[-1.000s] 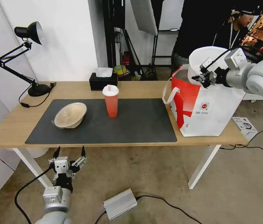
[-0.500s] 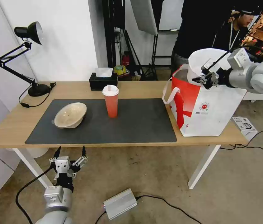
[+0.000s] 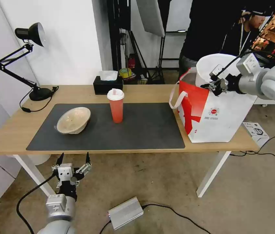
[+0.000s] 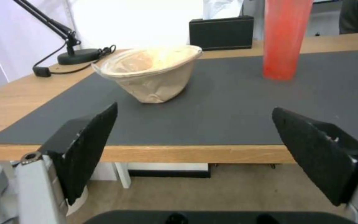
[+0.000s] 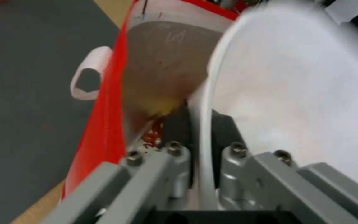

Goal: Pick up the trash from the table and place it into the takeout bag.

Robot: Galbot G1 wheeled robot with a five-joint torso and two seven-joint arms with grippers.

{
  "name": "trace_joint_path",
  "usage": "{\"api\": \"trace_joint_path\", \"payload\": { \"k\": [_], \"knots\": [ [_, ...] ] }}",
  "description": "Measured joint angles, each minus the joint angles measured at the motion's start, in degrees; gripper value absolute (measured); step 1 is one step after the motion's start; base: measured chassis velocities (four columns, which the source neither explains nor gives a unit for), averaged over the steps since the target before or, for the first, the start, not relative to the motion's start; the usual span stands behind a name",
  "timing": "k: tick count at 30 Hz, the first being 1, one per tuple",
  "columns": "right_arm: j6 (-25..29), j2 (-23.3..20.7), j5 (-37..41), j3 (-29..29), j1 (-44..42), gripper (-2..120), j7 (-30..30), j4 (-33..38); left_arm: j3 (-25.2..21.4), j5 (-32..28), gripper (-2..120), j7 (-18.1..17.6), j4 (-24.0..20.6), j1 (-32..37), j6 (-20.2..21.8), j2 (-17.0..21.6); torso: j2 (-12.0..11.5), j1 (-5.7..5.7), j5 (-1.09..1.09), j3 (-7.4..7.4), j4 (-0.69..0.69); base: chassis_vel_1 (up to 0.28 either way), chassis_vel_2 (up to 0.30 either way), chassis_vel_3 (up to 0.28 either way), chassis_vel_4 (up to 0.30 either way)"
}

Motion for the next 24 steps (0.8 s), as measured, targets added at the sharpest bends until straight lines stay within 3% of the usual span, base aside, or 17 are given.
{"api": "trace_joint_path", "payload": {
  "k": [1,3,5,7,8,16,24],
  "knots": [
    [0.0,0.0,0.0,0.0,0.0,13,0.0,0.0,0.0,0.0,100,0.0,0.0,0.0,0.0,0.0,0.0,0.0,0.0,0.0,0.0,0.0,0.0,0.0,0.0],
    [0.0,0.19,-0.03,0.19,0.04,26,0.07,-0.22,0.09,0.0,100,0.0,0.05,-0.02,0.0,0.02,0.0,0.0,0.0,0.0,0.0,0.0,0.0,0.0,0.0],
    [0.0,0.2,-0.03,0.21,0.06,28,0.07,-0.24,0.11,0.01,100,0.0,0.05,-0.03,0.0,0.02,0.0,0.0,0.0,0.0,0.0,0.0,0.0,0.0,0.0],
    [0.0,0.27,-0.03,0.26,0.12,41,0.1,-0.32,0.16,0.05,100,0.0,0.13,-0.13,0.0,0.05,0.0,0.0,0.0,0.0,0.0,0.0,0.0,0.0,0.0],
    [0.0,0.27,-0.03,0.26,0.12,41,0.1,-0.32,0.16,0.05,100,0.0,0.13,-0.13,0.0,0.05,0.0,0.0,0.0,0.0,0.0,0.0,0.0,0.0,0.0],
    [0.0,0.7,-0.03,0.29,0.28,75,0.22,-0.38,0.15,0.05,100,0.0,0.16,-0.29,0.0,0.27,0.0,0.0,0.0,0.0,0.0,0.0,0.0,0.0,0.0],
    [0.0,1.17,0.11,0.75,0.32,96,1.74,-0.52,0.12,0.05,100,0.01,0.31,-0.34,0.0,0.22,0.0,0.0,0.0,0.0,0.0,0.0,0.0,0.0,0.0]
  ]
}}
